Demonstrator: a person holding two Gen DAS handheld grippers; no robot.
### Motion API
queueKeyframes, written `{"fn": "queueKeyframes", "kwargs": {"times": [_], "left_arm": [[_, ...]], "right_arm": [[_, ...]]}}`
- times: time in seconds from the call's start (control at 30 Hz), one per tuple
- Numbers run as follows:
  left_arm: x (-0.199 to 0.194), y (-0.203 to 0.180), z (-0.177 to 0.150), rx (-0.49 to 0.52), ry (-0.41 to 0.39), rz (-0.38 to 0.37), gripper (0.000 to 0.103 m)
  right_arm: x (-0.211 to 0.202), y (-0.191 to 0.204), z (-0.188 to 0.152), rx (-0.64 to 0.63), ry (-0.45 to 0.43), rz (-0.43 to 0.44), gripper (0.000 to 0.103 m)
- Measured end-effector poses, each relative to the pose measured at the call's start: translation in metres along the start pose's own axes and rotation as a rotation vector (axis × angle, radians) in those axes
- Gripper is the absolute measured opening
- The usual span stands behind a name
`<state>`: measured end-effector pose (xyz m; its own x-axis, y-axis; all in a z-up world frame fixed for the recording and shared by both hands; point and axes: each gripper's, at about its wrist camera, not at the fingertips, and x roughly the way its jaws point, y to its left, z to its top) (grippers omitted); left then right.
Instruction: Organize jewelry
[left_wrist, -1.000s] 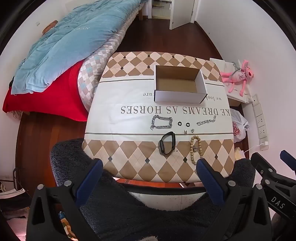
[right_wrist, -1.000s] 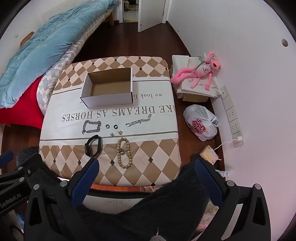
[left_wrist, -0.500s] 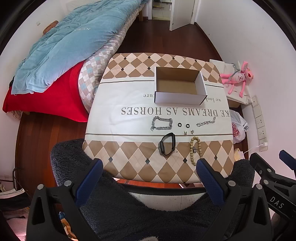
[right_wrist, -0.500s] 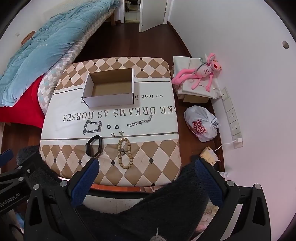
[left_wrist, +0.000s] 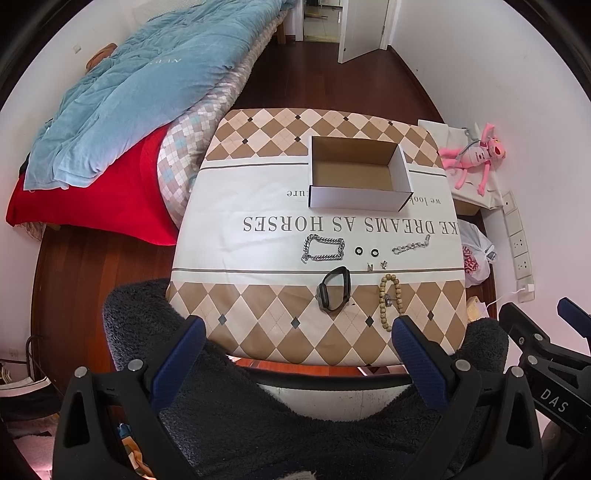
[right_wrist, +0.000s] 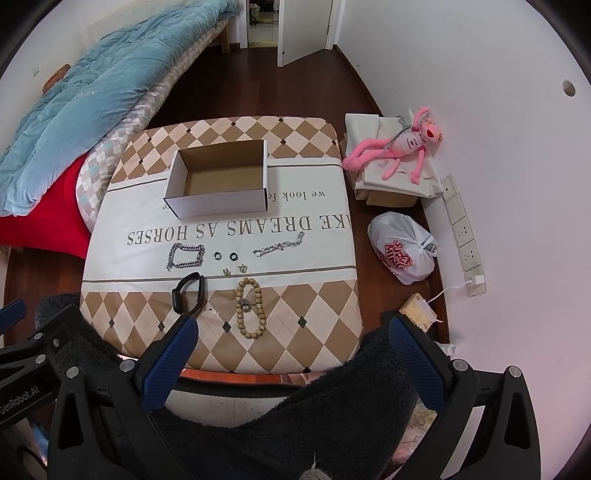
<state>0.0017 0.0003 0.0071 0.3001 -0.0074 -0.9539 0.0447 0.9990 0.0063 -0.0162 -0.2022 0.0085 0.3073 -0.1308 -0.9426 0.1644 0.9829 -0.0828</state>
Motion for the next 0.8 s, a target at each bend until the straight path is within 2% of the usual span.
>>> {"fn": "queueKeyframes", "kwargs": {"times": [0.8], "left_arm": [[-0.0017, 0.0006, 0.0002, 0.0, -0.004, -0.001, 0.103]], "right_arm": [[-0.0018, -0.0026, 0.0014, -0.001, -0.007, 0.001, 0.103]]}}
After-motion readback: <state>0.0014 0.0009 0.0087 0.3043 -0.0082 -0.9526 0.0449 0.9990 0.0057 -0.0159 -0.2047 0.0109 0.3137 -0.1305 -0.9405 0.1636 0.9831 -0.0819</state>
